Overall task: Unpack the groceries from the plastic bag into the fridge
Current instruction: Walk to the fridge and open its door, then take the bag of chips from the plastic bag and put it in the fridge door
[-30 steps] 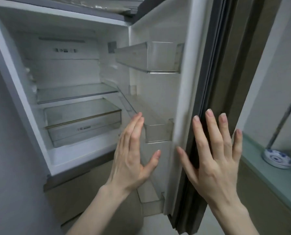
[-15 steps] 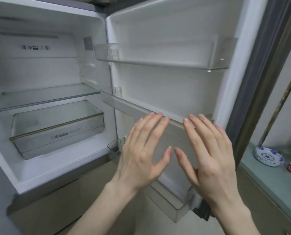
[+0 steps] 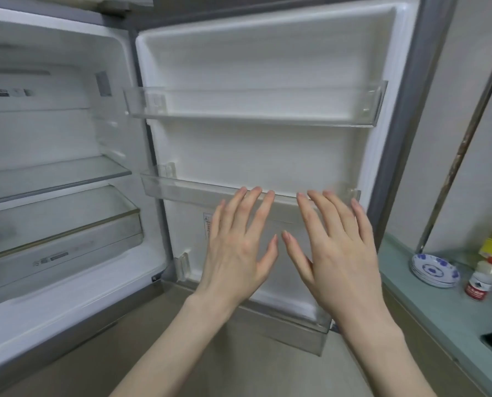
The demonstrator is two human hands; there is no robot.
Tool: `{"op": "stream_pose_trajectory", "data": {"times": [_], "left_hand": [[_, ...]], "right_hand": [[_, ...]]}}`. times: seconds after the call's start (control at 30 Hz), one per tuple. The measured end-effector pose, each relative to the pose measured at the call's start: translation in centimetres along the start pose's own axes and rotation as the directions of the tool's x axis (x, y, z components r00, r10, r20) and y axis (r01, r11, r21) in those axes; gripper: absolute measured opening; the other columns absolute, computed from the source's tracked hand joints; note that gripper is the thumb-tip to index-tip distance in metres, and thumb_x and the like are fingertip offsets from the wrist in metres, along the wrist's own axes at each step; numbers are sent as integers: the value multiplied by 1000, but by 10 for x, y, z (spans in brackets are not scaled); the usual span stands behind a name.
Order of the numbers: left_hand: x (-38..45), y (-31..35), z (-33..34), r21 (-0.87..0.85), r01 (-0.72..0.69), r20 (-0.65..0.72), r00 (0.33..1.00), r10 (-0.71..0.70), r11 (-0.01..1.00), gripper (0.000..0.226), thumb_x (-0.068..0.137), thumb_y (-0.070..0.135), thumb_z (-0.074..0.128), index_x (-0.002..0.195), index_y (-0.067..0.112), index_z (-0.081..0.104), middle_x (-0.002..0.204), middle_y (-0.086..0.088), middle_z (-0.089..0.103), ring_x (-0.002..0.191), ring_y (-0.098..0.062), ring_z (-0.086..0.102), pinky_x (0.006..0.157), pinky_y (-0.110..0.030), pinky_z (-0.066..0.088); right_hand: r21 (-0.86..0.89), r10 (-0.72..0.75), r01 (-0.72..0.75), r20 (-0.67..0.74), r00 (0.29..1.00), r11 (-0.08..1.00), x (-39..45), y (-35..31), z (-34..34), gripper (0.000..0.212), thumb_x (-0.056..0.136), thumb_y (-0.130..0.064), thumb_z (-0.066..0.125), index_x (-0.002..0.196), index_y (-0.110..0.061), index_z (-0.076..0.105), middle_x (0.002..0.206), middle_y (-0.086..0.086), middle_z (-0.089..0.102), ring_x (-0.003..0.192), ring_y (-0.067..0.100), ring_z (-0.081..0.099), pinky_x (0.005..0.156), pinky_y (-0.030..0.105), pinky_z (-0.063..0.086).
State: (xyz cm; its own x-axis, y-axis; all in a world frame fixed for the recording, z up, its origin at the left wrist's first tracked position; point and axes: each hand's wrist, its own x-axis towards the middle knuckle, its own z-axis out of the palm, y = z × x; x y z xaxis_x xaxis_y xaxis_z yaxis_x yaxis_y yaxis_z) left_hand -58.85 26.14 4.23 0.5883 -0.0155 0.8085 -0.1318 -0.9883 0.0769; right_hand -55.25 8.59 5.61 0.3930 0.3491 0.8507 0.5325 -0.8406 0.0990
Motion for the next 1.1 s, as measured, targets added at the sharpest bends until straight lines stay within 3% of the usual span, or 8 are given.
{"op": "stream_pose_trajectory", "data": {"times": [0.2,0.37,0.5,0.67,0.8,0.93,1.1], "left_hand": [[24,-15,21,31,64,-2,998,-64,997,63,97,34,58,156,19,41,157,-10,42,154,-31,31,121,-56,29],[42,-22,31,94,-13,20,1000,11,995,64,95,36,59,154,16,45,150,-12,50,145,-35,43,120,-58,30],[47,-29,37,66,-47,37,998,45,997,64,96,35,57,155,16,43,151,-12,48,145,-35,43,123,-56,27],[48,-36,37,-60,-79,-2,997,79,995,59,99,36,53,153,13,46,150,-12,51,143,-35,44,123,-55,28],[41,-39,31,-197,-101,14,994,106,975,61,103,41,48,158,15,39,159,-10,45,152,-31,35,127,-53,22],[21,-41,25,-313,-139,34,987,157,940,59,102,42,49,153,13,46,155,-10,51,147,-31,42,124,-52,28],[-14,-32,30,-469,-201,88,958,272,860,54,100,40,53,146,11,54,147,-11,57,138,-32,51,115,-52,39]], "right_hand": [[18,97,-98,33,995,995,17,24,32,52,107,-46,47,148,-15,52,148,9,56,144,30,48,124,49,30],[64,144,-148,58,988,987,26,37,53,56,106,-47,50,151,-14,48,153,10,52,147,31,44,119,49,38],[37,167,-171,102,981,985,27,39,62,63,104,-50,51,157,-17,41,162,9,43,154,29,34,125,49,31],[11,207,-211,164,965,977,25,33,60,69,105,-53,50,163,-20,31,170,6,31,160,25,22,126,47,26],[-52,261,-256,202,944,965,21,24,42,71,105,-58,43,165,-24,25,171,3,28,160,23,22,125,50,28],[-142,363,-343,160,918,929,-2,-6,7,67,105,-57,40,161,-21,36,166,5,38,156,24,32,124,44,29],[-348,509,-434,161,846,831,-63,-42,-33,64,104,-60,39,154,-21,47,161,4,46,153,24,39,125,49,28]]}}
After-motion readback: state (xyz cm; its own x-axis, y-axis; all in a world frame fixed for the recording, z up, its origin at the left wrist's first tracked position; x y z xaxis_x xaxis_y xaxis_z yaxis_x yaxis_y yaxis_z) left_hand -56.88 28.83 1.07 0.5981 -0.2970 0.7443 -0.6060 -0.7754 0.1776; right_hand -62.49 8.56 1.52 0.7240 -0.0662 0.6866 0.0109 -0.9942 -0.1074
